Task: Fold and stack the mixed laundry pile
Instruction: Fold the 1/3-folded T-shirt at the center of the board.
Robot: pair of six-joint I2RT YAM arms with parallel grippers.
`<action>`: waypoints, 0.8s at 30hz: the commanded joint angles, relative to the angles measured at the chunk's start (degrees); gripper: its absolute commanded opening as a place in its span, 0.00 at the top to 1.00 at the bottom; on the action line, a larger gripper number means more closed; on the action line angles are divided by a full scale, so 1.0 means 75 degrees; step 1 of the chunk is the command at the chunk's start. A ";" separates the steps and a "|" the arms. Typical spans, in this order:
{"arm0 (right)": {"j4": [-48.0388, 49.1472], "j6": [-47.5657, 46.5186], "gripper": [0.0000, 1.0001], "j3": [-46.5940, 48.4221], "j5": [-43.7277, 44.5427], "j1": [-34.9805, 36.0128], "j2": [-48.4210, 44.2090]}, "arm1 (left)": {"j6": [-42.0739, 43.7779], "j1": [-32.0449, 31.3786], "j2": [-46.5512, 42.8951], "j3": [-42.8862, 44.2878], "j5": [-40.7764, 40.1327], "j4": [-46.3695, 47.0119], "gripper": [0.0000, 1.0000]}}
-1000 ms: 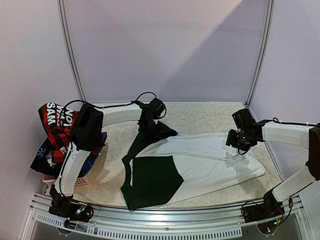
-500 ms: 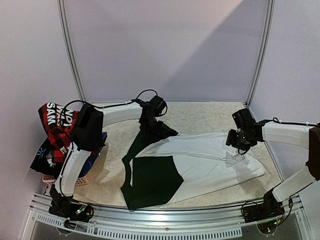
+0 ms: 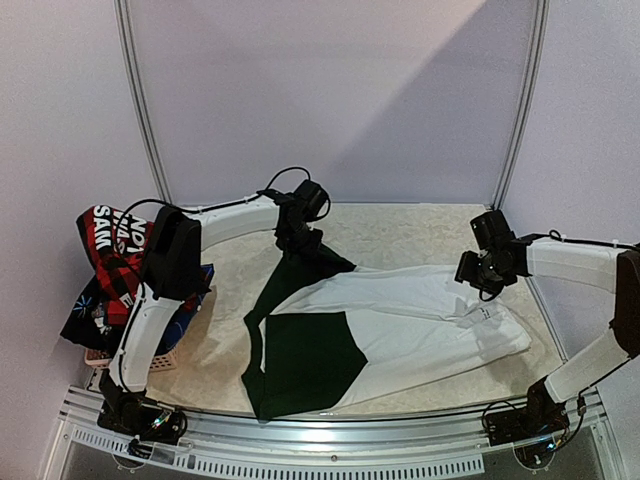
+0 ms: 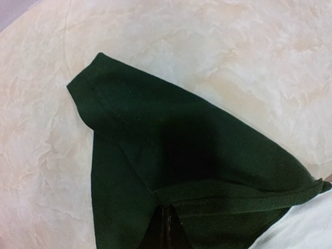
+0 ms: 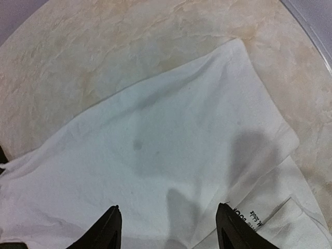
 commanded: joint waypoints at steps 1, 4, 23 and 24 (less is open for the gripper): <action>-0.0057 0.0047 0.35 0.0626 0.0180 -0.0498 0.0328 | 0.0168 0.0036 -0.0660 0.0109 -0.0063 -0.0103 1.00; -0.0094 0.0010 0.35 0.1102 -0.0023 -0.0909 0.0918 | 0.0182 -0.0067 -0.1014 -0.0076 -0.0208 -0.0182 1.00; -0.0797 0.0058 0.35 0.4289 -0.0931 -0.1614 0.4506 | 0.0227 -0.0459 -0.1897 -0.1339 -0.0274 0.0281 1.00; -0.0804 0.0065 0.35 0.4361 -0.0910 -0.1616 0.4575 | 0.0221 -0.0464 -0.1924 -0.1413 -0.0278 0.0298 1.00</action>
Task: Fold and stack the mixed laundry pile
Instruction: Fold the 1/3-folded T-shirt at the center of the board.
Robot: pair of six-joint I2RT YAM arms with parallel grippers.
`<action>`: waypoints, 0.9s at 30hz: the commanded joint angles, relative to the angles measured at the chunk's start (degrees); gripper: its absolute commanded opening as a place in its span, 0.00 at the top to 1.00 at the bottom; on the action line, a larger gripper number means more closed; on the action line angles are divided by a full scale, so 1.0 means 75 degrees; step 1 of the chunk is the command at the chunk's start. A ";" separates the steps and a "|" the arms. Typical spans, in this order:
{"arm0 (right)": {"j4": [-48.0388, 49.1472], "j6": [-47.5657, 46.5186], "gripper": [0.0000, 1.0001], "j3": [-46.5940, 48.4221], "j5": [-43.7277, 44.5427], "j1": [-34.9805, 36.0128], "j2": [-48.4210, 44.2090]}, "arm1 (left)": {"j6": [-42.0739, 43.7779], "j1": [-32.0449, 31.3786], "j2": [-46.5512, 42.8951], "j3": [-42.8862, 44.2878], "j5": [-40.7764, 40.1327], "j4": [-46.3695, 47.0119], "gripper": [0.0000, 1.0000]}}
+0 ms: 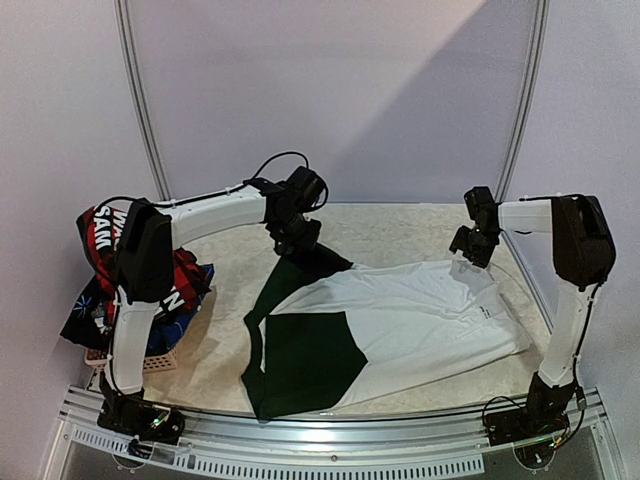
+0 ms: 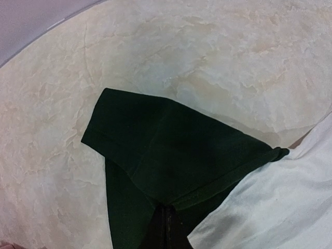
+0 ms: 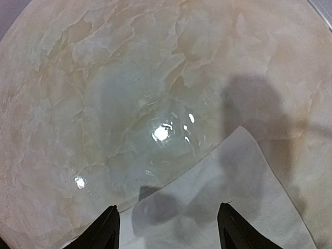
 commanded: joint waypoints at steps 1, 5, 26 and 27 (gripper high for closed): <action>-0.0354 0.0070 0.35 0.0490 -0.0083 -0.0082 0.0561 | 0.0057 -0.0098 -0.0296 -0.0255 -0.0047 0.0189 1.00; -0.0469 0.0065 0.37 0.0705 0.0008 -0.0150 0.0831 | 0.0054 -0.0131 -0.0343 -0.0395 -0.0005 0.0256 1.00; -0.0872 -0.0372 0.98 0.1293 0.0182 -0.0186 0.1496 | 0.0133 -0.0153 -0.0352 -0.0586 -0.0002 0.0341 1.00; -0.0872 -0.0393 1.00 0.1295 0.0183 -0.0189 0.1497 | 0.0135 -0.0150 -0.0353 -0.0571 0.0007 0.0333 1.00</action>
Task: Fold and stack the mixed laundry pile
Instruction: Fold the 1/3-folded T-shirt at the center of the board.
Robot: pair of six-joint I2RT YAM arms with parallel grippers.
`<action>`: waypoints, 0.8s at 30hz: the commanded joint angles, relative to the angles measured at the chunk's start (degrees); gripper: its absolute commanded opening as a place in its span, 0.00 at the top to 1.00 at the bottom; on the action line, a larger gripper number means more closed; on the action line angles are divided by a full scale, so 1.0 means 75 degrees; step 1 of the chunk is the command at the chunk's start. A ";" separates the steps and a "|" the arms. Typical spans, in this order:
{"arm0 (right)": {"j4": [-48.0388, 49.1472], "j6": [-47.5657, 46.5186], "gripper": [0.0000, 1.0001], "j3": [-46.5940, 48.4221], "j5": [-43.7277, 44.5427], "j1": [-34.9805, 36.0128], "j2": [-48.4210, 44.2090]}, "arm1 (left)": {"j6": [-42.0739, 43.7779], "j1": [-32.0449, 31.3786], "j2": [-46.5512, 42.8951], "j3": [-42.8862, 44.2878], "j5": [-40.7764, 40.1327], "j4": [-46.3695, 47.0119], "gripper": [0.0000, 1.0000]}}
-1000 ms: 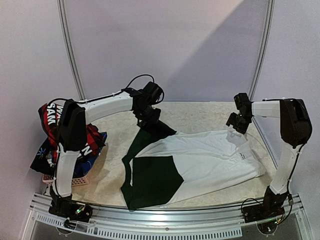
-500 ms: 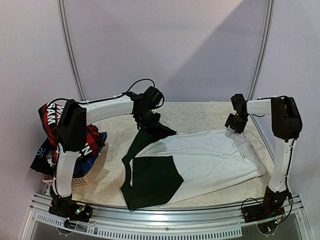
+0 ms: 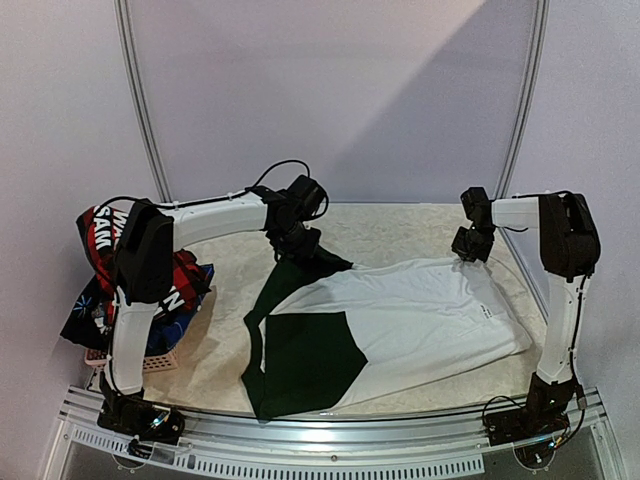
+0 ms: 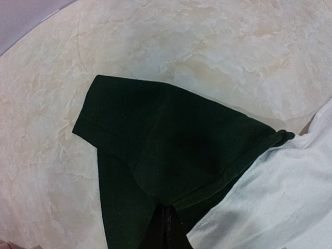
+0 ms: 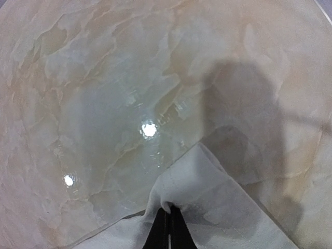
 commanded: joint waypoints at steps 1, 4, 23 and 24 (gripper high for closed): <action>-0.0299 -0.0157 1.00 0.0082 0.0069 -0.0015 0.0309 | 0.0138 -0.0080 -0.0272 0.0033 0.0006 0.0035 1.00; -0.0253 -0.0210 1.00 0.0112 -0.0045 -0.0013 0.0320 | 0.0171 -0.0083 -0.0257 0.0058 -0.0064 -0.0023 1.00; 0.0074 -0.0328 1.00 0.0822 -0.0373 -0.0069 0.0290 | 0.0454 0.0603 0.0729 0.1680 -0.0307 -0.0798 1.00; 0.0093 -0.0324 1.00 0.0898 -0.0402 -0.0073 0.0316 | 0.0461 0.0647 0.0745 0.1733 -0.0308 -0.0783 1.00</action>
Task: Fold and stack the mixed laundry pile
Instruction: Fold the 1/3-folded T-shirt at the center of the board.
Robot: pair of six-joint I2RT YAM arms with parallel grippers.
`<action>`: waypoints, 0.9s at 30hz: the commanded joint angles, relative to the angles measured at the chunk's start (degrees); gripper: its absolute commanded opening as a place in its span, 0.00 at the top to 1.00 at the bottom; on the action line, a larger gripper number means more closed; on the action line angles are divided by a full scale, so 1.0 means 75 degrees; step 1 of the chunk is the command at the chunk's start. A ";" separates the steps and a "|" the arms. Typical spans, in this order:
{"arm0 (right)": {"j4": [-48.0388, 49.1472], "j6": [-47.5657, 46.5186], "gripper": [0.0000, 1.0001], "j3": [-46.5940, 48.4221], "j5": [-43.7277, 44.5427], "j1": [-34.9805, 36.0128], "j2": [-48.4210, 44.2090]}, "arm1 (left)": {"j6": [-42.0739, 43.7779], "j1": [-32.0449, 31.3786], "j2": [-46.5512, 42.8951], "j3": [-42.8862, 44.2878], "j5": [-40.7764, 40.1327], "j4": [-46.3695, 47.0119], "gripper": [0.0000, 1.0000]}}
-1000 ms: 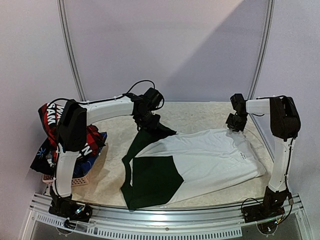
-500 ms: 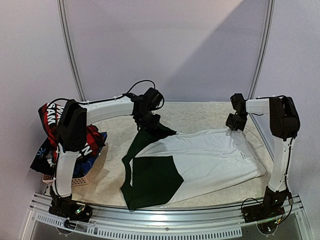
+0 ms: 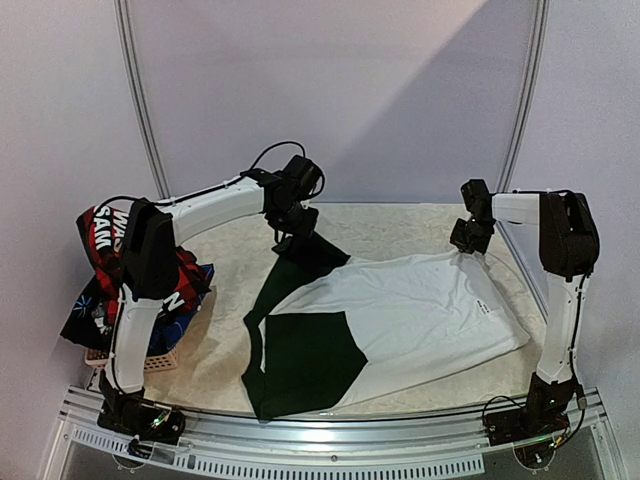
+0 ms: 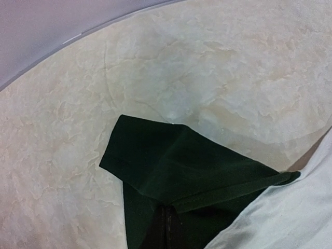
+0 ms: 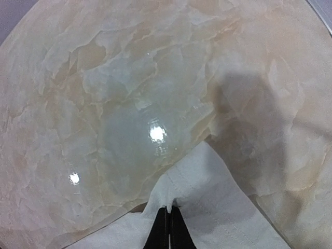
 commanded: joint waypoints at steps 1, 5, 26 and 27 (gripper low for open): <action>0.0210 -0.0011 1.00 0.0443 -0.0225 -0.0057 0.0300 | 0.0150 0.0313 0.0310 0.0296 -0.0099 -0.0258 1.00; 0.0191 0.0013 1.00 0.0917 -0.0296 -0.0071 0.0481 | 0.0167 0.0444 0.0339 0.0560 -0.0169 -0.0354 1.00; 0.0378 -0.0115 1.00 0.0553 -0.0647 -0.0073 -0.0114 | -0.0984 -0.0564 -0.0780 -0.0205 -0.0666 -0.1166 1.00; 0.0403 -0.0123 1.00 0.0409 -0.0634 -0.0070 -0.0204 | -0.1060 -0.0686 -0.0895 -0.0383 -0.0712 -0.1116 1.00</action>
